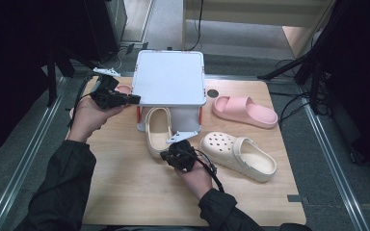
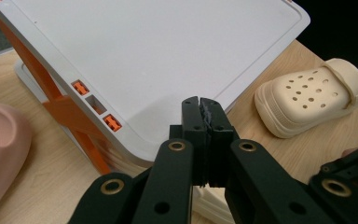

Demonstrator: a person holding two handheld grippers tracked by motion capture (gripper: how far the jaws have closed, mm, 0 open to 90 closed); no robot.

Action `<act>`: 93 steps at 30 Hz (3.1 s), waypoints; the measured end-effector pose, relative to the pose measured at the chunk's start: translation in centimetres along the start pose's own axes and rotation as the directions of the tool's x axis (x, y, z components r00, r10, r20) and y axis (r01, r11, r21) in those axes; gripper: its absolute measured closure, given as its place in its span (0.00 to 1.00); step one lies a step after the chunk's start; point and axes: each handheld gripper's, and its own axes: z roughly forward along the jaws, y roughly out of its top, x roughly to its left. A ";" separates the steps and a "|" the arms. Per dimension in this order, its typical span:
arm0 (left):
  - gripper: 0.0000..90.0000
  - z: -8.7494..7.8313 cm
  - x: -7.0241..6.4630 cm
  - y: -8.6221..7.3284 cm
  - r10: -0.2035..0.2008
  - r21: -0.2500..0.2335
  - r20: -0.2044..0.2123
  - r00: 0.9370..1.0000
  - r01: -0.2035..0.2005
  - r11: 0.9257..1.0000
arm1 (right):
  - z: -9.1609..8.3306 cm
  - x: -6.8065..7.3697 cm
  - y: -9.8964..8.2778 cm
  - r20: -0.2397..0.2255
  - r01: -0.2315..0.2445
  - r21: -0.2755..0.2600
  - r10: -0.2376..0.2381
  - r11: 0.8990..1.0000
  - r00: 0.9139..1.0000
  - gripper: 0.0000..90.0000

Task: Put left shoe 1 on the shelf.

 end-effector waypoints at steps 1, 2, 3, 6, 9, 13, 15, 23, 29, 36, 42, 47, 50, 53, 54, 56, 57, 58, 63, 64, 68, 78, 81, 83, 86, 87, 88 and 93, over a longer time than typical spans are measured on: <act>0.99 0.0 0.0 0.0 0.001 0.000 0.001 1.000 -0.001 1.000 | 0.3 -0.1 0.2 -0.010 -0.002 -0.004 0.002 1.000 1.000 1.00; 0.99 0.0 0.0 0.0 0.001 -0.001 0.001 1.000 -0.001 1.000 | 0.5 -0.2 0.4 -0.013 -0.008 -0.008 0.008 1.000 1.000 1.00; 0.99 0.0 0.0 0.0 0.002 0.000 0.001 1.000 -0.002 1.000 | 0.7 -0.2 0.7 -0.011 -0.017 -0.011 0.017 1.000 1.000 1.00; 0.99 0.0 0.0 0.0 0.003 0.006 0.016 1.000 -0.003 1.000 | 1.6 -0.2 1.8 0.003 -0.003 -0.023 0.003 1.000 1.000 1.00; 0.99 0.7 -0.2 -0.1 0.038 0.099 0.017 0.999 -0.039 0.994 | 1.9 -0.3 2.4 0.006 0.001 -0.032 0.000 0.999 1.000 1.00; 0.98 2.7 0.0 -0.6 0.036 0.204 -0.025 0.999 -0.030 0.979 | 2.4 -0.6 3.3 0.039 0.007 -0.046 -0.006 0.999 0.999 1.00; 0.99 2.8 0.3 -0.8 0.011 0.174 0.029 1.000 -0.016 0.985 | 2.5 -0.8 3.4 0.022 -0.011 -0.046 0.012 0.999 1.000 1.00; 0.99 -0.3 -0.5 0.5 0.035 0.027 0.068 0.997 -0.037 0.999 | 2.6 -0.4 3.0 0.002 0.007 -0.022 -0.007 1.000 1.000 1.00; 0.99 -0.6 0.6 1.1 0.028 0.004 -0.064 0.998 -0.027 1.000 | 3.5 0.0 2.4 -0.003 0.025 0.025 -0.025 0.999 1.000 1.00; 0.99 0.7 1.7 1.3 0.035 0.007 -0.083 0.996 -0.034 0.999 | 4.4 -0.4 2.4 -0.009 0.022 0.037 -0.021 0.999 1.000 1.00; 1.00 0.6 1.8 0.8 0.003 -0.019 -0.052 0.999 -0.004 1.000 | 4.5 -0.5 2.7 0.003 0.016 0.037 -0.017 0.999 1.000 1.00; 1.00 0.5 1.9 0.7 0.006 -0.016 -0.029 1.000 -0.006 1.000 | 4.7 -1.2 3.1 0.024 0.005 0.047 -0.006 0.999 1.000 1.00; 1.00 0.6 1.8 0.6 0.002 -0.012 -0.013 1.000 -0.003 1.000 | 5.1 -2.1 3.8 0.019 -0.026 0.043 0.026 0.999 0.999 1.00; 1.00 0.6 1.7 0.6 0.003 -0.009 -0.003 1.000 -0.003 1.000 | 5.3 -2.4 4.1 0.027 -0.029 0.040 0.028 0.999 0.999 1.00; 1.00 0.6 1.6 0.6 0.004 -0.007 0.003 1.000 -0.004 1.000 | 5.4 -2.5 4.2 0.028 -0.029 0.043 0.027 0.999 0.999 1.00; 1.00 0.6 1.5 0.6 0.005 -0.007 0.004 1.000 -0.005 1.000 | 5.5 -2.8 4.4 0.039 -0.027 0.045 0.025 0.999 0.999 1.00; 1.00 0.7 1.5 0.6 0.005 -0.008 0.003 1.000 -0.005 1.000 | 5.7 -2.9 4.5 0.035 -0.022 0.038 0.021 0.999 0.999 1.00; 1.00 0.7 1.5 0.6 0.005 -0.008 0.002 1.000 -0.005 1.000 | 5.7 -3.0 4.6 0.035 -0.027 0.035 0.026 0.999 0.999 1.00; 1.00 0.6 1.5 0.5 0.000 -0.006 0.017 1.000 0.001 1.000 | 6.3 -3.3 5.2 0.052 -0.034 0.024 0.033 0.999 0.998 1.00; 1.00 0.6 1.5 0.5 -0.003 -0.006 0.016 1.000 0.003 1.000 | 6.5 -3.4 5.4 0.048 -0.047 0.018 0.046 0.999 0.998 1.00; 1.00 0.6 1.5 0.5 -0.015 -0.007 0.022 1.000 0.015 1.000 | 7.0 -3.6 5.8 0.056 -0.026 0.009 0.026 1.000 0.998 1.00; 1.00 0.6 1.4 0.5 -0.018 -0.010 -0.004 1.000 0.018 1.000 | 8.0 -3.9 6.4 0.058 -0.036 0.002 0.035 0.999 0.998 0.99; 1.00 0.6 1.4 0.5 -0.017 -0.013 -0.002 1.000 0.017 1.000 | 7.7 -3.6 6.4 0.045 -0.034 -0.003 0.034 0.999 0.998 1.00; 1.00 0.6 1.4 0.4 -0.029 -0.021 0.003 1.000 0.029 0.999 | 7.1 -3.4 6.3 0.038 -0.028 -0.012 0.029 1.000 0.999 1.00; 0.96 0.2 1.2 0.6 -0.051 -0.015 -0.008 0.999 0.051 0.999 | 6.0 -3.0 6.1 0.019 -0.014 -0.023 0.015 1.000 1.000 1.00; 0.96 0.0 1.0 0.7 -0.055 -0.029 0.001 0.999 0.055 0.998 | 5.5 -2.9 6.0 0.016 -0.007 -0.023 0.008 1.000 1.000 0.99; 0.94 -0.2 0.8 0.8 -0.053 -0.032 0.010 0.999 0.053 0.998 | 5.0 -2.7 5.8 0.008 0.001 -0.026 -0.001 1.000 1.000 0.98; 0.81 -0.8 -0.6 1.3 -0.045 -0.049 0.045 0.998 0.047 0.998 | 1.8 -2.2 5.2 -0.027 0.044 -0.036 -0.045 0.998 0.999 0.94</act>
